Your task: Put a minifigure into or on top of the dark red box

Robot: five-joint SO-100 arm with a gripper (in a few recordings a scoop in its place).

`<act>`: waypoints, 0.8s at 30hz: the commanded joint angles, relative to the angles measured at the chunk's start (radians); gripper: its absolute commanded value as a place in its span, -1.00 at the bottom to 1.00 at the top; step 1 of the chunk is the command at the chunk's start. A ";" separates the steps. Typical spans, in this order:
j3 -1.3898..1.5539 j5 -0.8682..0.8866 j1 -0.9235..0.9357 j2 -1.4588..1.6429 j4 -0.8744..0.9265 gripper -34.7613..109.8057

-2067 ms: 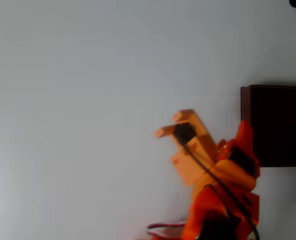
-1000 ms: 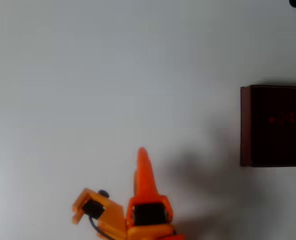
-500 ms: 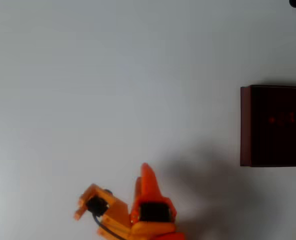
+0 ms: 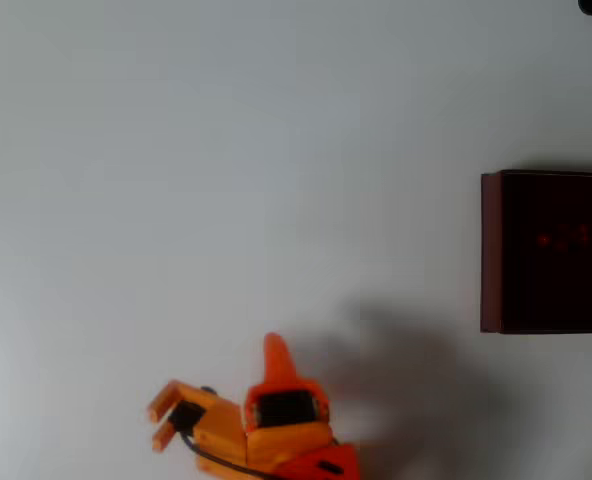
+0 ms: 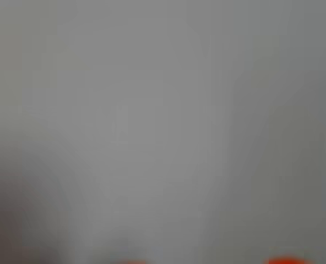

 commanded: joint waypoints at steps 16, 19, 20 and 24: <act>0.095 -0.032 -0.081 0.009 -0.032 -0.49; 0.095 -0.032 -0.081 0.009 -0.032 -0.50; 0.095 -0.032 -0.081 0.009 -0.032 -0.48; 0.095 -0.032 -0.081 0.009 -0.032 -0.47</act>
